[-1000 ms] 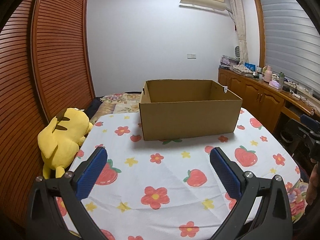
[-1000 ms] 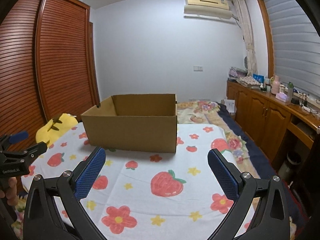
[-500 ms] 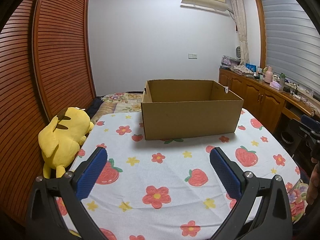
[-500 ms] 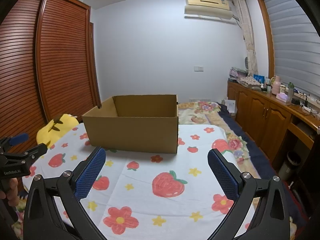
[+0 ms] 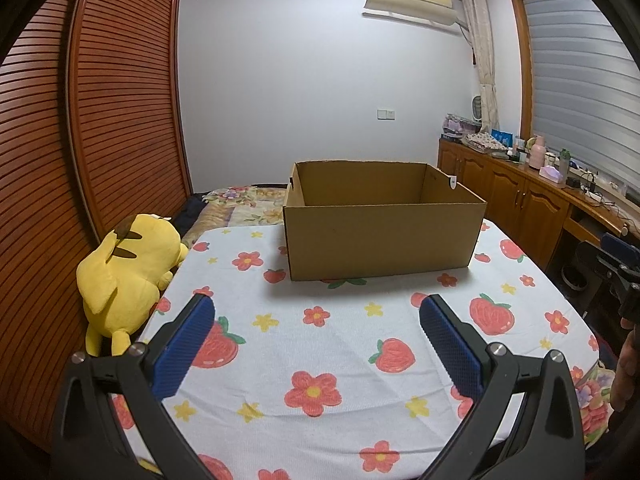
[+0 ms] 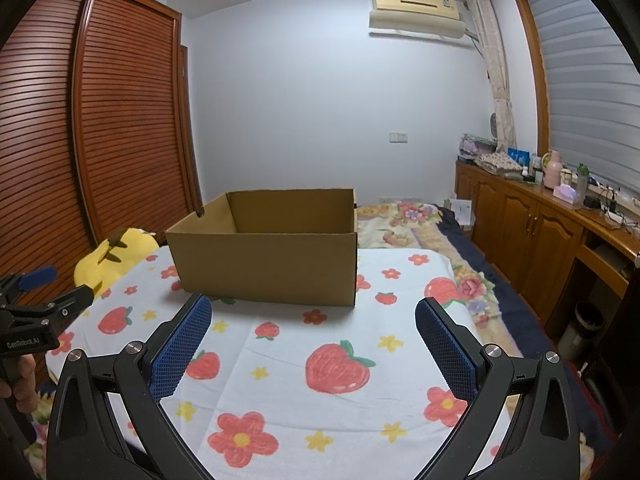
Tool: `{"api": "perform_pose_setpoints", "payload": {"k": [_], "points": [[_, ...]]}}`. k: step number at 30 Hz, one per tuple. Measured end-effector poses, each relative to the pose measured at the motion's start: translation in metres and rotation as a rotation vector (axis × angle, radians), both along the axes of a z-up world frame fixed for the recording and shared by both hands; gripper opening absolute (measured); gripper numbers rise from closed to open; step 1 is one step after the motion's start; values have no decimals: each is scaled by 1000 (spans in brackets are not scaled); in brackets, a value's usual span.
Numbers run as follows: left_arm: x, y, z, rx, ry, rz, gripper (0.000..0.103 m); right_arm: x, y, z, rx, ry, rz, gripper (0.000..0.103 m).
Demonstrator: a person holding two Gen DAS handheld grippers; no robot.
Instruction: Organize snacks
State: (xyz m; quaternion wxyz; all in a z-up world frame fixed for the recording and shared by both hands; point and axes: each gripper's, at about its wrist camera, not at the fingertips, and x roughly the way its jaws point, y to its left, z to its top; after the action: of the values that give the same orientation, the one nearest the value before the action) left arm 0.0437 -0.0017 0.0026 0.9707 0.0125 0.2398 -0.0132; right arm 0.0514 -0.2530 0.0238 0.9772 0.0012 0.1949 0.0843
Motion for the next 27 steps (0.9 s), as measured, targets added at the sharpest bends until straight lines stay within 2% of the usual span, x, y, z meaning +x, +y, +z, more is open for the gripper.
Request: {"api": "perform_pose_setpoints", "payload": {"k": [27], "points": [[-3, -3, 4, -7, -7, -2, 103, 0, 0, 0, 1, 0, -1, 103]]}}
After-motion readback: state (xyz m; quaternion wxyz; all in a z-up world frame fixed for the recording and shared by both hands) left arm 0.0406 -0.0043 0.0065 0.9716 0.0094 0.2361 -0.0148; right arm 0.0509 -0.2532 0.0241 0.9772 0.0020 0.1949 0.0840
